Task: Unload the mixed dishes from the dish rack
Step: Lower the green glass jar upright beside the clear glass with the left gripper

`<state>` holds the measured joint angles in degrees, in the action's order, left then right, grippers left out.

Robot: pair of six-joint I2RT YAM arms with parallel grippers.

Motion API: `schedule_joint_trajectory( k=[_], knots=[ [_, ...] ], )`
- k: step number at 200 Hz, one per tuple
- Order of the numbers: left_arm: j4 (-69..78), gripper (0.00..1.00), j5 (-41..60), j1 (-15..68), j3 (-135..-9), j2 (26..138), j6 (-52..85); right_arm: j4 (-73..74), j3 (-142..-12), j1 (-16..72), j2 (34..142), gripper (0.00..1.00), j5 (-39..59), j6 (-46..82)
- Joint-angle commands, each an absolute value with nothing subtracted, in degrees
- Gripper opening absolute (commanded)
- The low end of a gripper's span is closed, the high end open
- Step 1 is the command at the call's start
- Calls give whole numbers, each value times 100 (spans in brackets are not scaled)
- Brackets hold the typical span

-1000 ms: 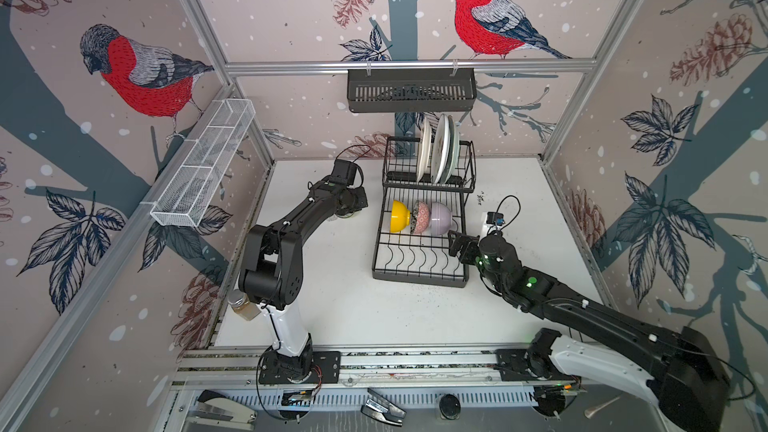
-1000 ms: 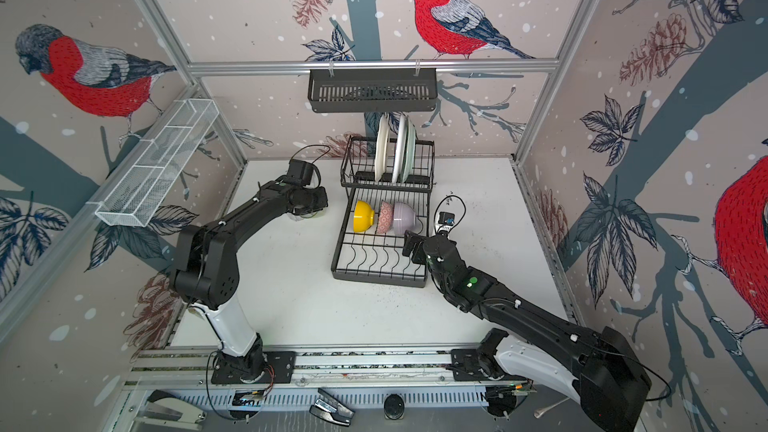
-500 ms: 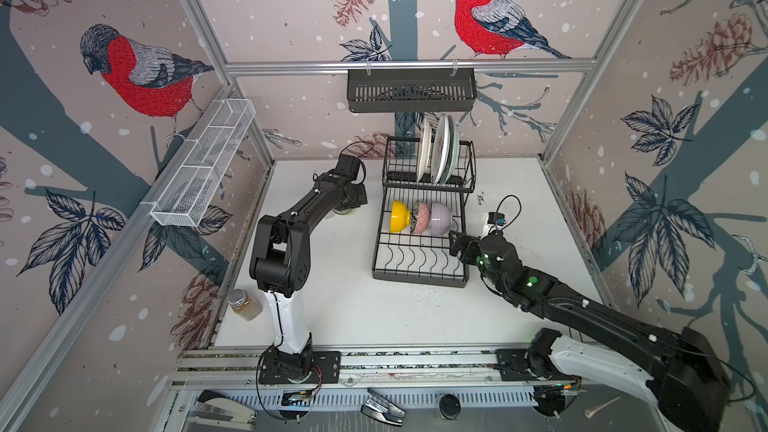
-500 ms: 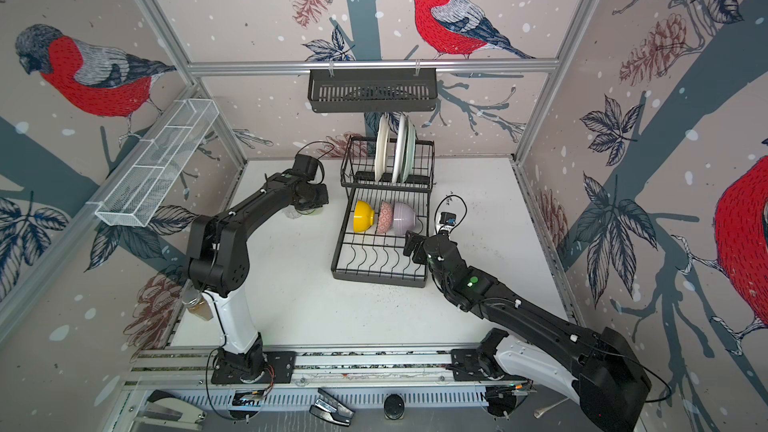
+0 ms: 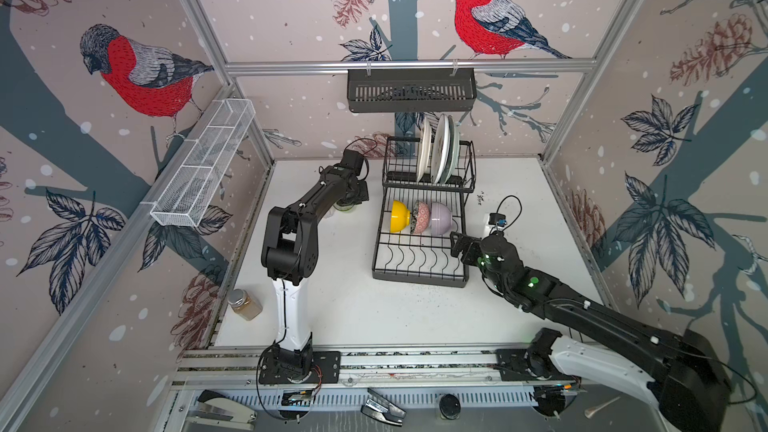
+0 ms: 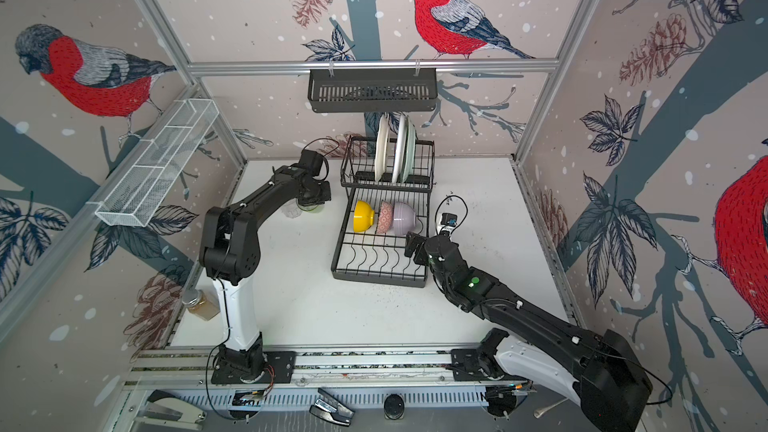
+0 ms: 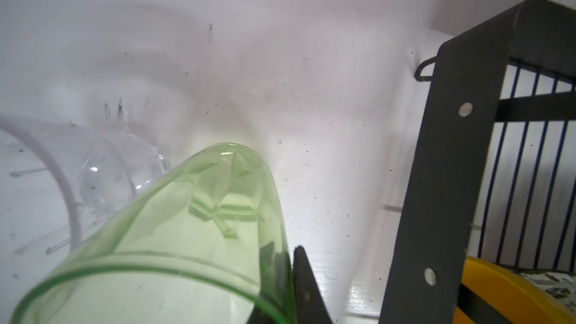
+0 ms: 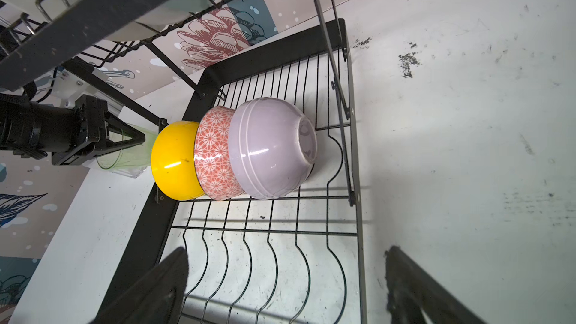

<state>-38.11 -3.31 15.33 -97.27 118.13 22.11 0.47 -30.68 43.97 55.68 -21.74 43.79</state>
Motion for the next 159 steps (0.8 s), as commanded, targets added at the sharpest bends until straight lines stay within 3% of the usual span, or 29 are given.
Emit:
schedule_joint_trajectory(
  k=[1, 37, 50, 65, 72, 91, 116, 132, 159],
  knots=[
    [-4139, 0, -511, 1517, -9955, 11984, 2107, 20, -3037, 4386, 5521, 97, -2200, 4438],
    [-4218, 4, -479, 1513, -10137, 12143, 2084, 46, -2995, 4369, 5498, 98, -2179, 4438],
    [-4237, 15, -474, 1516, -10194, 12164, 2091, 45, -2993, 4367, 5506, 98, -2157, 4439],
    [-4267, 20, -478, 1512, -10258, 12164, 2068, 44, -2988, 4366, 5511, 98, -2119, 4447],
    [-4273, 26, -479, 1515, -10282, 12155, 2060, 50, -2993, 4360, 5511, 98, -2110, 4452],
    [-4293, 55, -459, 1512, -10337, 12138, 2024, 27, -2980, 4364, 5519, 98, -2124, 4464],
    [-4348, 75, -508, 1512, -10333, 12073, 2016, 0, -2997, 4368, 5537, 98, -2127, 4465],
    [-4353, 96, -561, 1516, -10314, 12019, 2015, 0, -3006, 4357, 5532, 98, -2118, 4465],
    [-4321, 97, -498, 1525, -10230, 11831, 1986, -31, -3025, 4364, 5528, 99, -2131, 4465]
  ],
)
